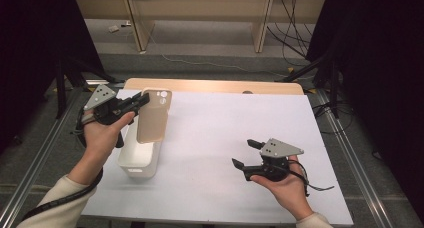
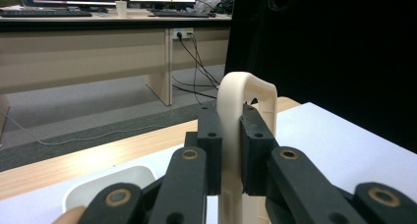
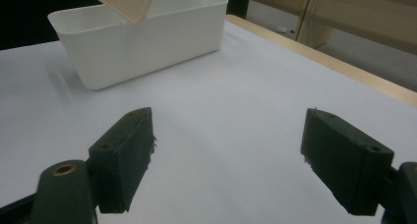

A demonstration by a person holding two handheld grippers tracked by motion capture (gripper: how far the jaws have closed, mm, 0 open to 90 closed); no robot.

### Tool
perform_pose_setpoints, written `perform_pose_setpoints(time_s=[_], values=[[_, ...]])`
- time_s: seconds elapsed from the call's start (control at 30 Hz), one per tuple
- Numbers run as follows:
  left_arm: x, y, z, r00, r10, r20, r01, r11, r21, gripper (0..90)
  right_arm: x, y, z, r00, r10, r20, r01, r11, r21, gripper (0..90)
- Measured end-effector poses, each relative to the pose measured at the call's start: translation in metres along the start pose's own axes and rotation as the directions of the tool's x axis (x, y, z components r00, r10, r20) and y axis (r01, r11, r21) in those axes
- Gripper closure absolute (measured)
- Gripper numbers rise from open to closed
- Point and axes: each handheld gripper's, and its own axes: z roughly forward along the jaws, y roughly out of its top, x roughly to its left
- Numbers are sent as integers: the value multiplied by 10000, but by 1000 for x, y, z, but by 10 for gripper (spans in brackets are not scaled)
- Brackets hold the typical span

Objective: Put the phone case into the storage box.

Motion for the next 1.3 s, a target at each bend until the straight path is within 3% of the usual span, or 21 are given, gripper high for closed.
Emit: perform_pose_setpoints(time_s=[0.83,0.9,1.3], values=[[21,3,-12,9980,-231,-585,222,9996,-159,813,-2,-3,-8,9998,157,122,-155,9998,-146,215],[22,3,-13,9979,-229,-612,221,9997,-143,813,-2,-3,-7,9995,184,248,-175,9991,-378,216],[26,2,-11,9974,-184,-691,176,9998,-117,813,-3,-4,-10,9997,184,138,-181,9996,-219,216]])
